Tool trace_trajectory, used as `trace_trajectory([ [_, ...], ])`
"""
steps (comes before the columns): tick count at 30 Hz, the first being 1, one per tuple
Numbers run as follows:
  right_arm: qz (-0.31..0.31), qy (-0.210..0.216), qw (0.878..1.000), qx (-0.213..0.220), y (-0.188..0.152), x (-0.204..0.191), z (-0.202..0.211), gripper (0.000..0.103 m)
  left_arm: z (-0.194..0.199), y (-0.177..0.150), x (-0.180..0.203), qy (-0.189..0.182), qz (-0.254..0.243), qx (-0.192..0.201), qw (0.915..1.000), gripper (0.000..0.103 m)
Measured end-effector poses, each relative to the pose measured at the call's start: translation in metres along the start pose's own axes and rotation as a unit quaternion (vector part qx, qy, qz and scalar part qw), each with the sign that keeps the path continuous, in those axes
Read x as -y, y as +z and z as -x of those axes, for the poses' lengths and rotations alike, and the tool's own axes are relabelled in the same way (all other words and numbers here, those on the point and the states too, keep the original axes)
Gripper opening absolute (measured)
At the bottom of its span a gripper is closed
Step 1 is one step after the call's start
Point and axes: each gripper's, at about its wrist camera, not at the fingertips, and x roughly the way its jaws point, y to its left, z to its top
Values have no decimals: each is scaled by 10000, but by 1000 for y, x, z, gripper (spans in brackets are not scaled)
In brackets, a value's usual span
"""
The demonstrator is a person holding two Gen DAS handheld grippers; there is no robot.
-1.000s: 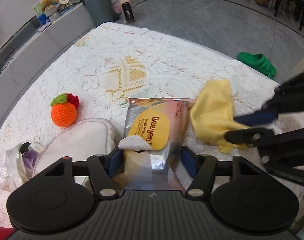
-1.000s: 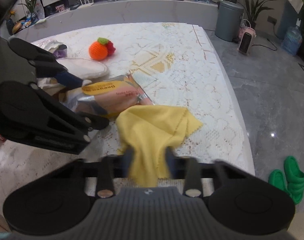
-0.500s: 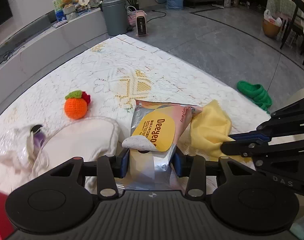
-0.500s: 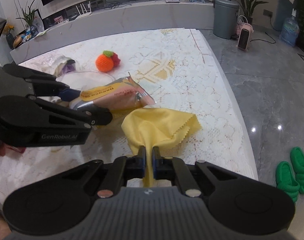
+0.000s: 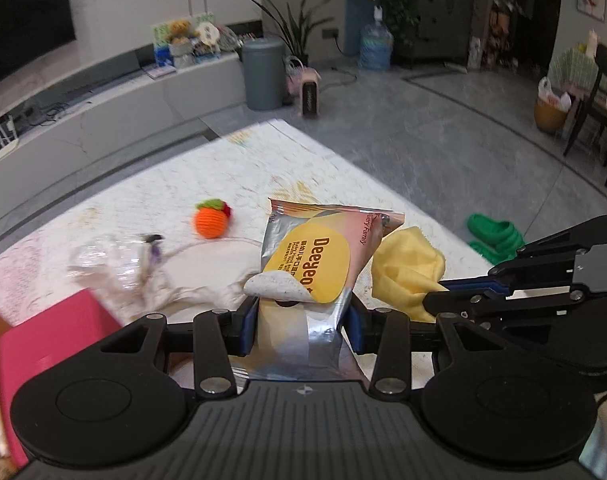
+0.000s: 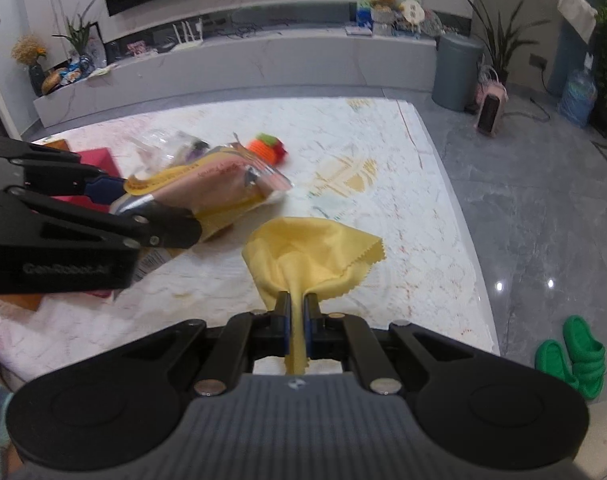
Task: Organize soft objects
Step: 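Carry the yellow cloth and foil packet with both tools over the orange box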
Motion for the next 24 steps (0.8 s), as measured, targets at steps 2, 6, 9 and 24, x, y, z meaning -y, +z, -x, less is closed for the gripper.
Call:
trace_trajectory([
  [2,71,12,9999,94,2,-10,11,4,17,-2,-7,60,57,52,10000,48],
  [6,249,90,9992,297,6,-34,34,4,50,-11,-22,247,130,150,9995,49],
  [9,381,175,9982,428,8,-55,48,4,70,-20,-33,368,194,211,9989,49],
  [24,1282,783,9850,853,34,-182,87,4,153,-64,-117,1222,804,655,9871,49],
])
